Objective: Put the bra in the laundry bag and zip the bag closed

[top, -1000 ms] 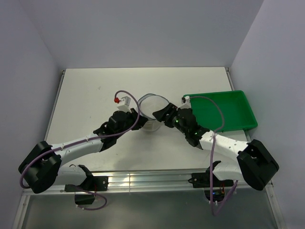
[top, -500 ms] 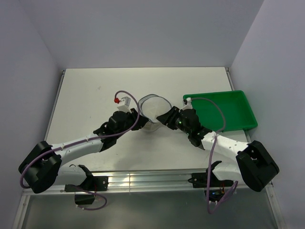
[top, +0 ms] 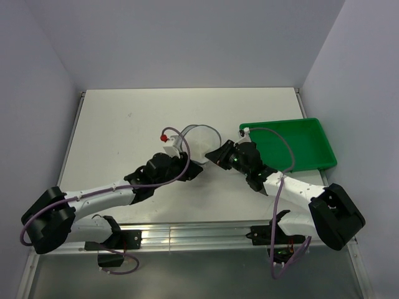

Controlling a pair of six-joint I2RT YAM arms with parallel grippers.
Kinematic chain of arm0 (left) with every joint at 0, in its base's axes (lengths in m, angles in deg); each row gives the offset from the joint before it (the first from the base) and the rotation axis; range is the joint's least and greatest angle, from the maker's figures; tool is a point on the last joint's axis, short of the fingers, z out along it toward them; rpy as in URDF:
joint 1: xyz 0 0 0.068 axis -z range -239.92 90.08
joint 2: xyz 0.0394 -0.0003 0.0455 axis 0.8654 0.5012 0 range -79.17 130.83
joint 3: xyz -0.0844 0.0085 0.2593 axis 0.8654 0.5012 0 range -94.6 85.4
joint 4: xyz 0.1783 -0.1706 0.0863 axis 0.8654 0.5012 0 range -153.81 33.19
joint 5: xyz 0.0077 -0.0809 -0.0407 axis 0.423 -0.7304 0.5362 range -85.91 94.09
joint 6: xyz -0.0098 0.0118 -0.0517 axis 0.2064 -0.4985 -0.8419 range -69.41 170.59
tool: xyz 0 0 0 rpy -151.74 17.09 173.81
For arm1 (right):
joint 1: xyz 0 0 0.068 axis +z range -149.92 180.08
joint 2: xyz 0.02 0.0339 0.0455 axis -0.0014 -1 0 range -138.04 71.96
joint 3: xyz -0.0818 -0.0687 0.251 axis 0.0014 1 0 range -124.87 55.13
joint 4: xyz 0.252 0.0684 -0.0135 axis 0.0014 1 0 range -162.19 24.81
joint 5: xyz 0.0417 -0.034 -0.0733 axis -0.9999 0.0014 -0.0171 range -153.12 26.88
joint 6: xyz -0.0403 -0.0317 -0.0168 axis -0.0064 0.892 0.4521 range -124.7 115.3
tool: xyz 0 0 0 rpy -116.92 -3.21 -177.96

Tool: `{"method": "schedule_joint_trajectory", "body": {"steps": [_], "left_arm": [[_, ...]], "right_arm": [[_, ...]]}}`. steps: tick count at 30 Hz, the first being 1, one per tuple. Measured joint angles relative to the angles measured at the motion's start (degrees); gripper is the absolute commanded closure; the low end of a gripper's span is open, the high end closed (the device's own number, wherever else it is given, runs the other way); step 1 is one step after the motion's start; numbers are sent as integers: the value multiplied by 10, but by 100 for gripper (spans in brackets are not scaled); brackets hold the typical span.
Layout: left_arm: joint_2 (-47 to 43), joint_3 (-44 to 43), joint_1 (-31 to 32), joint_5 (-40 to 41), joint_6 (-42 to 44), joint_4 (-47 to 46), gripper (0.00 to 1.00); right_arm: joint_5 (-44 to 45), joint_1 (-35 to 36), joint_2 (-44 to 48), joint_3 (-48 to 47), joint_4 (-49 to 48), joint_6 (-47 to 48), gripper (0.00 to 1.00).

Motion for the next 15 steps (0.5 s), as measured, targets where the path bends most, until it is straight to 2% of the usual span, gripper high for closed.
{"method": "schedule_joint_trajectory", "body": {"steps": [5, 6, 9, 15], "left_arm": [[42, -16, 22, -7, 1, 0, 58], [43, -16, 26, -7, 1, 3, 52], [43, -16, 32, -3, 0, 4, 46], [64, -22, 33, 23, -1, -5, 51]], "right_arm": [[-2, 0, -6, -5, -4, -12, 81], [-3, 0, -8, -8, -4, -12, 82], [-3, 0, -9, -12, -5, -16, 84], [-3, 0, -16, -21, -8, -25, 89]]}}
